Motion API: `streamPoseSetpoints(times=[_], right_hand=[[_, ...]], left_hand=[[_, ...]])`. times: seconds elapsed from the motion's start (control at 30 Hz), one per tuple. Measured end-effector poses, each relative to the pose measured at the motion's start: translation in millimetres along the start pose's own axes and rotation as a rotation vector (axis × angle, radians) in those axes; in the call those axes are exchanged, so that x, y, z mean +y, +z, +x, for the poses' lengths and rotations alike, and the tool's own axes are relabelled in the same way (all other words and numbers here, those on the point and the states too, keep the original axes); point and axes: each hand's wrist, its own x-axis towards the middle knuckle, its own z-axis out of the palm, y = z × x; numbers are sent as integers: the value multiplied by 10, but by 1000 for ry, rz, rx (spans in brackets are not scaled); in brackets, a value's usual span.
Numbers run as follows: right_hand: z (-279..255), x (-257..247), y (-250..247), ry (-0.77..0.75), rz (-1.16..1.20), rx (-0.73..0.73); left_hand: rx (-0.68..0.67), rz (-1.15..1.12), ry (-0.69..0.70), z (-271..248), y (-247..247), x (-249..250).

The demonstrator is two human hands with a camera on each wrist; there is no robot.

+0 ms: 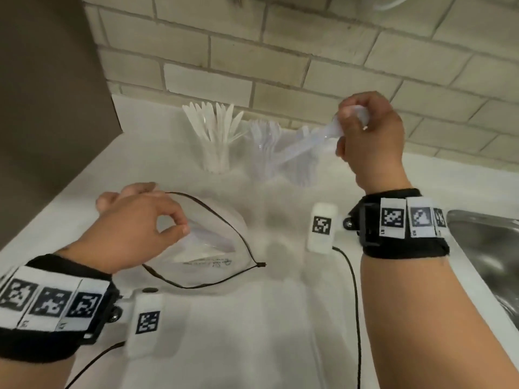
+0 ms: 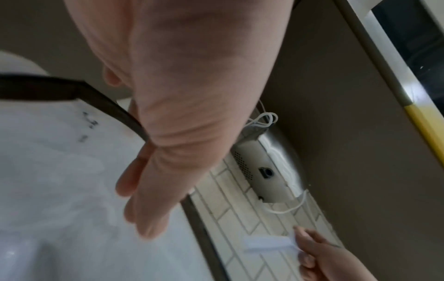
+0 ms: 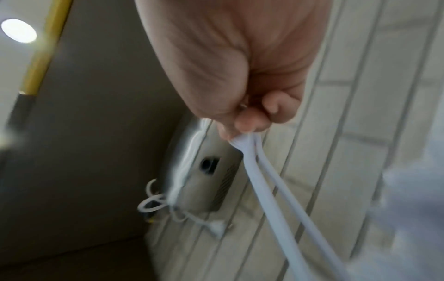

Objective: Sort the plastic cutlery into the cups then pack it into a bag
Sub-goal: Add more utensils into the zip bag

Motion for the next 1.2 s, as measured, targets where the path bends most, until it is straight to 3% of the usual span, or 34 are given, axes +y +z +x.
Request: streamPoseSetpoints(times=[0.1,0.2,0.37,0.5,0.57,0.67,0.77,0.87,0.97,1.07,1.13,1.2], right_hand=[[367,267,-134,-68,-240,184],[579,529,-34,-56,-411,157],[664,837,287,61,-570,-50],[637,1029,427,234,-791,-339],[600,1034,427,242,-855,-392],[509,827,392,180,-772,-216],[224,399,498,-22,-581,-126],[-336,-43,750,-118,-282,-348],[-896,-270,1003,-119,-175,-784],[-1168,-164,1168,-245,-476,-1102],[-1229,-30,1212,-223,-712,-1191],[-1284,57,1236,-157,-788,-1228]], left_hand=[[-143,58,-17,30,60,-48],[-209,127,19,59,140,-1],[-256,171,35,88,273,46],[-267,146,34,103,307,32],[-267,138,29,105,306,20],[-268,142,21,102,309,16],[-265,142,15,105,338,12],[-259,153,3,107,364,18],[-247,188,-5,86,368,46],[-274,261,-7,19,345,55],[-328,336,-10,-49,344,48],[-380,397,-31,-121,382,40]])
